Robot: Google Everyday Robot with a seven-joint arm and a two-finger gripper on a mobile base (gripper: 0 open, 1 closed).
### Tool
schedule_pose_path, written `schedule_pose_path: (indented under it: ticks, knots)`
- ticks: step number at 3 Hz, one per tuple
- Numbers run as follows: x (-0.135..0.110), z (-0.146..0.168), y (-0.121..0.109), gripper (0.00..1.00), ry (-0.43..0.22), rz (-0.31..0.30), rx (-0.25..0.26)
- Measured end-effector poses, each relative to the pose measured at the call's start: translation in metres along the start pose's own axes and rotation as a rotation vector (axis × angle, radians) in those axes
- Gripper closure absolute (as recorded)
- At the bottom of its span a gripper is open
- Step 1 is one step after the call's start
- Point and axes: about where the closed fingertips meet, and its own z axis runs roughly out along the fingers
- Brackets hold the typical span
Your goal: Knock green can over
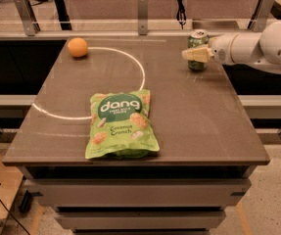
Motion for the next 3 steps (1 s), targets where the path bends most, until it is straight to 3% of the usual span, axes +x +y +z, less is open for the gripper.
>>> schedule_pose_path:
  ticks: [1, 2, 3]
  knots:
    - [-0.012, -0.003, 0.006, 0.65, 0.001, -0.036, -0.010]
    - [-0.021, -0.008, 0.025, 0.88, 0.110, -0.144, -0.037]
    - [-0.013, -0.018, 0.045, 0.96, 0.323, -0.345, -0.081]
